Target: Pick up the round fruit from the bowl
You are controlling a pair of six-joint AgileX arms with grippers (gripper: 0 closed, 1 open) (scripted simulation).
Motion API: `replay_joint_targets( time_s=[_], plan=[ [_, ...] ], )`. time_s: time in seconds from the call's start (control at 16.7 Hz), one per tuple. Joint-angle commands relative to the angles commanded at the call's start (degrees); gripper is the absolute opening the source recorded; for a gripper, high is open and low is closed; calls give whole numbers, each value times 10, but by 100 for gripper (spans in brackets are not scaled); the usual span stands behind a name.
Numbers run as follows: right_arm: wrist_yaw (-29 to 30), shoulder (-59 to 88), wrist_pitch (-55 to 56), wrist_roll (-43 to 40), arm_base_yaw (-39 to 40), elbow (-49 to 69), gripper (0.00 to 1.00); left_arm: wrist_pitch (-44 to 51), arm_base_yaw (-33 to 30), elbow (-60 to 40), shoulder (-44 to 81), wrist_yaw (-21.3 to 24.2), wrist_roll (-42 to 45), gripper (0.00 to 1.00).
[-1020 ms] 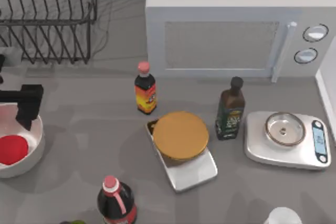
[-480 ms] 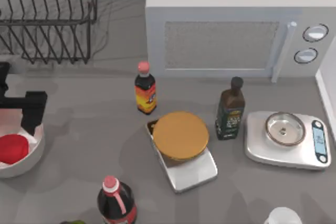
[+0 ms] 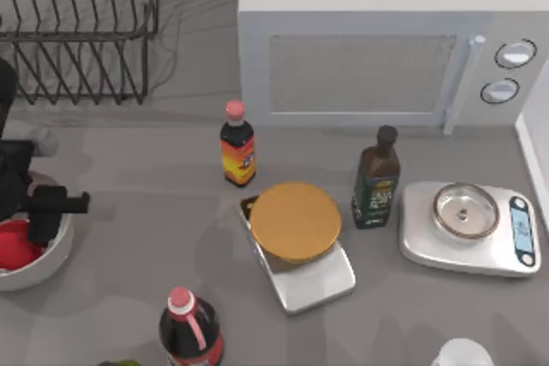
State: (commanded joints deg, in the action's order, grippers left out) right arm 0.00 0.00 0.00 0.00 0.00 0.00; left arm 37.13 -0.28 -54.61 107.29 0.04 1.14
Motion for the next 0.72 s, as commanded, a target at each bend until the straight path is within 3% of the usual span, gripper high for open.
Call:
replay_joint_targets(
  time_s=[0.24,0.72],
  plan=[
    [0,0,0,0,0,0,100,-4,0,3,3,0,0,100],
    [0,0,0,0,0,0,100,-4,0,3,3,0,0,40]
  ],
)
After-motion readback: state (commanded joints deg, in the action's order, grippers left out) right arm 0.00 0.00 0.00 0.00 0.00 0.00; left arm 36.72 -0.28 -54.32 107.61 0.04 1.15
